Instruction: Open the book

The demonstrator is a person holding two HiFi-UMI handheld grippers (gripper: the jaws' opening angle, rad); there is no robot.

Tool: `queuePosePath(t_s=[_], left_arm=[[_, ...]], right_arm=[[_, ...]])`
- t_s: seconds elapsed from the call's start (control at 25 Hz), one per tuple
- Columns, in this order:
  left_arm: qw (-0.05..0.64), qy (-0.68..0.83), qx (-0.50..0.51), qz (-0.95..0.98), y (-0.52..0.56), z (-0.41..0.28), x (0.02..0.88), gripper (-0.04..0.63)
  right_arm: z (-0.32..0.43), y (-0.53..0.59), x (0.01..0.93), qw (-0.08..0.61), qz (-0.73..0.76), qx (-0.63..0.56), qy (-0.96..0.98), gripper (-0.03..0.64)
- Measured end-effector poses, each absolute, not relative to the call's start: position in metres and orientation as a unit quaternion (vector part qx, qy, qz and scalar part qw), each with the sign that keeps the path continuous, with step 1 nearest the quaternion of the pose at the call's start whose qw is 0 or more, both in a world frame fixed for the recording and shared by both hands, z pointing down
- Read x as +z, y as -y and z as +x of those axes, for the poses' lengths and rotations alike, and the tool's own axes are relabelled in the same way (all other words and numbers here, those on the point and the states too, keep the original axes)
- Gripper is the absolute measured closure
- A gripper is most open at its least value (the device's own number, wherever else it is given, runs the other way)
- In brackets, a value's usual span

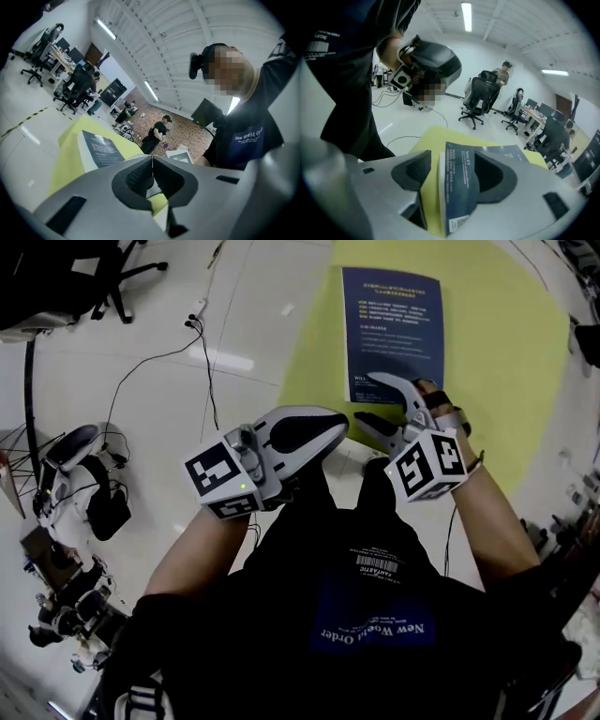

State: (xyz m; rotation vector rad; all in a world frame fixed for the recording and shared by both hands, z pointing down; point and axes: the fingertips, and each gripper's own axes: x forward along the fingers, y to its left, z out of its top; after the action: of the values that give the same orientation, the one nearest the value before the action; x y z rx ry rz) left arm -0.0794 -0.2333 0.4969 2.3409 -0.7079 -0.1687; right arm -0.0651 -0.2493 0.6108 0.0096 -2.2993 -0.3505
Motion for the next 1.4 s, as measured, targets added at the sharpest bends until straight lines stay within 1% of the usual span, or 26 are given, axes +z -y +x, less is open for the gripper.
queuePosePath(t_s=[0.24, 0.48, 0.56, 0.72, 0.84, 1.04, 1.4], left_arm=[[0.342, 0.27, -0.097, 0.895, 0.222, -0.087, 0.514, 0.589], [0.338, 0.263, -0.112, 0.897, 0.214, -0.087, 0.514, 0.589], [0.335, 0.26, -0.105, 0.899, 0.212, -0.085, 0.518, 0.589], [0.337, 0.264, -0.109, 0.897, 0.213, -0.088, 0.517, 0.589], [0.335, 0.265, -0.108, 0.898, 0.212, -0.087, 0.515, 0.589], [0.334, 0.268, -0.109, 0.897, 0.211, -0.09, 0.51, 0.589], [0.337, 0.267, -0.107, 0.896, 0.208, -0.091, 0.51, 0.589]], right_arm=[[-0.074, 0.255, 0.648, 0.422, 0.004, -0.175, 0.89, 0.353], [-0.074, 0.257, 0.649, 0.417, -0.006, -0.208, 0.885, 0.364], [-0.074, 0.255, 0.648, 0.419, -0.012, -0.206, 0.884, 0.376], [-0.072, 0.25, 0.645, 0.421, -0.021, -0.184, 0.888, 0.458], [-0.07, 0.25, 0.642, 0.415, -0.015, -0.167, 0.894, 0.494], [-0.07, 0.251, 0.634, 0.411, 0.016, -0.143, 0.9, 0.527], [-0.061, 0.258, 0.604, 0.359, 0.059, -0.092, 0.927, 0.545]])
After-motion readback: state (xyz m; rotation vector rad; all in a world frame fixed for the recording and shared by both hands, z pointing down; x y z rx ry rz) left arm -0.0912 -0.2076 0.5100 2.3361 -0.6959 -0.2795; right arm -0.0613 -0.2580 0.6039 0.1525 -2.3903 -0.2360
